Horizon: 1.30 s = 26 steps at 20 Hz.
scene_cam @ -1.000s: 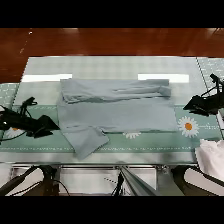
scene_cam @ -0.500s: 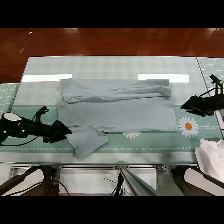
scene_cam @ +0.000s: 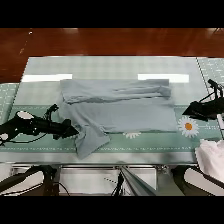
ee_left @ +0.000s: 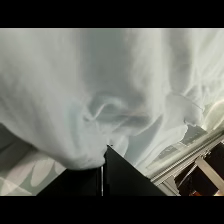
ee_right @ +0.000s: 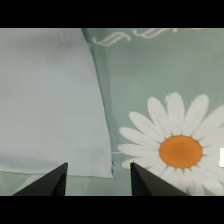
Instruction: Fold the shirts.
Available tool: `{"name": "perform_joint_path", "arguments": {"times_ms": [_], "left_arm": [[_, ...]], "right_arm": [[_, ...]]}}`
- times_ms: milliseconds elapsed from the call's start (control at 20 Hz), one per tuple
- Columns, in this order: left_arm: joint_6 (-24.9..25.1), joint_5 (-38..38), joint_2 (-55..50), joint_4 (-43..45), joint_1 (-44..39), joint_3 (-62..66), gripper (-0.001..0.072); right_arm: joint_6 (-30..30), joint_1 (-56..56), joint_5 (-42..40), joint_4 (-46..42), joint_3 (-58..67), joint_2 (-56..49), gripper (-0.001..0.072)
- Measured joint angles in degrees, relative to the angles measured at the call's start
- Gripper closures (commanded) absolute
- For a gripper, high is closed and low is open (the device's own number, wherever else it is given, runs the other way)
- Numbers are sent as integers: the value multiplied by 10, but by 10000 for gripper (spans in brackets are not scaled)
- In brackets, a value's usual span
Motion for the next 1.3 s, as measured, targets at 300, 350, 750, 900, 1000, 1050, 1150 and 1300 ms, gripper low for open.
{"name": "perform_joint_path", "arguments": {"times_ms": [300,350,750,900,1000,1050,1150,1300], "left_arm": [[18,-9,-1,3,-3,0,683],[20,-11,-2,4,-3,0,683],[26,-19,-2,5,-3,-1,683],[27,-21,-2,5,-3,-1,684],[33,-27,-2,6,-3,7,684],[40,-32,-3,13,-2,16,684],[50,-57,-1,21,8,54,684],[54,-117,14,10,27,150,684]], "right_arm": [[-30,-38,-2,66,-80,0,217],[-37,-41,-8,77,-92,0,217],[-40,-25,-70,108,-150,0,232],[-27,14,-108,119,-182,0,633],[-20,31,-127,118,-186,0,687],[-19,37,-130,118,-180,2,688],[-24,42,-140,112,-153,8,689],[-38,49,-129,164,-87,26,690]]}}
